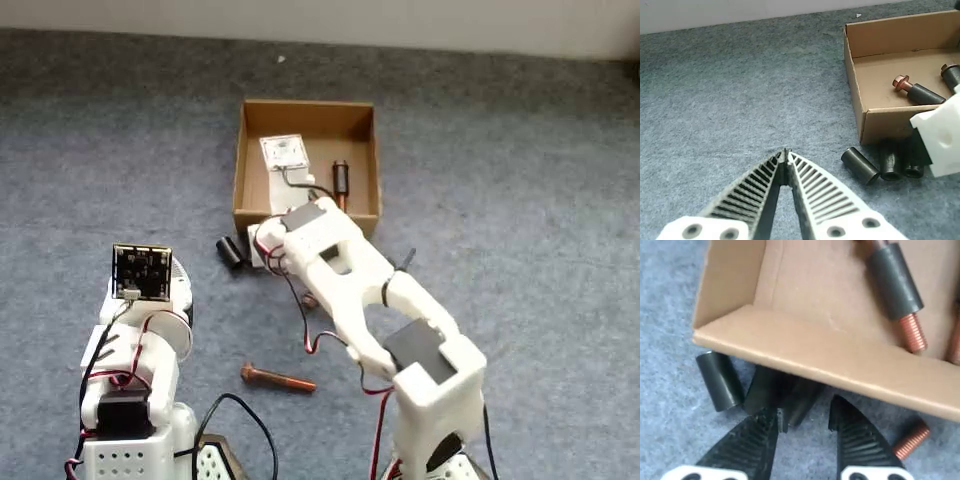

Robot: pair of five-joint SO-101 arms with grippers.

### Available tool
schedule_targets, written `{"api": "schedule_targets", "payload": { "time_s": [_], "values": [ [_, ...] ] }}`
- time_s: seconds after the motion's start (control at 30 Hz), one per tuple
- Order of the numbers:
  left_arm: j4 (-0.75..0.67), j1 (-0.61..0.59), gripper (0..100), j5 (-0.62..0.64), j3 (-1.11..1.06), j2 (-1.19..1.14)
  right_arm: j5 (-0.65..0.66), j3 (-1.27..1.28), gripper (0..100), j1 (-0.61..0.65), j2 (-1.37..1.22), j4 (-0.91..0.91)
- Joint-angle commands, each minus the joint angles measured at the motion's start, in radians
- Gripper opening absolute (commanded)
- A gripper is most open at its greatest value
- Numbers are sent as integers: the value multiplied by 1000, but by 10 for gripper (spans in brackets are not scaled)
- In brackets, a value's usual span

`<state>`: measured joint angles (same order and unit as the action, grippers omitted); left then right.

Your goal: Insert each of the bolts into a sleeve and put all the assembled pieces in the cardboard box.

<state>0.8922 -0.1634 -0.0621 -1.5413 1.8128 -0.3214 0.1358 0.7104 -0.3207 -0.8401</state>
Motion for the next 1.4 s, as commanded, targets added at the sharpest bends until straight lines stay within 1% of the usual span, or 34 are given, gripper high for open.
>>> {"api": "schedule_targets", "payload": {
  "time_s": [0.0,0.1,0.23,0.3,0.4,0.6,0.77,0.87,0.9,0.97,1.1,1.2,1.37],
  "values": [
    [-20,-8,9,-8,18,7,-43,-117,132,12,-53,-30],
    [-20,-7,9,-8,18,7,-49,-199,131,10,-137,-77],
    [-18,-7,9,-8,18,7,-49,-315,128,10,-246,-189],
    [-18,-7,9,-8,18,7,-46,-377,95,8,-286,-248],
    [-18,-7,9,-8,18,7,-44,-453,5,7,-311,-323],
    [-17,-12,9,-8,18,7,-40,-559,6,-41,-308,-481],
    [-17,-12,9,-8,18,7,75,-710,6,-56,-308,-725],
    [-17,-12,9,-8,16,7,107,-834,6,-61,-308,-889],
    [-17,-12,9,-8,16,7,117,-878,6,-67,-306,-928],
    [-20,-12,9,-8,15,7,129,-940,6,-85,-278,-926],
    [-18,-13,9,-8,16,7,133,-840,6,-102,-154,-926],
    [-18,-13,9,-8,18,7,169,-707,6,-101,-30,-926],
    [-18,-13,9,-8,18,7,175,-478,6,-120,139,-918]
  ]
}}
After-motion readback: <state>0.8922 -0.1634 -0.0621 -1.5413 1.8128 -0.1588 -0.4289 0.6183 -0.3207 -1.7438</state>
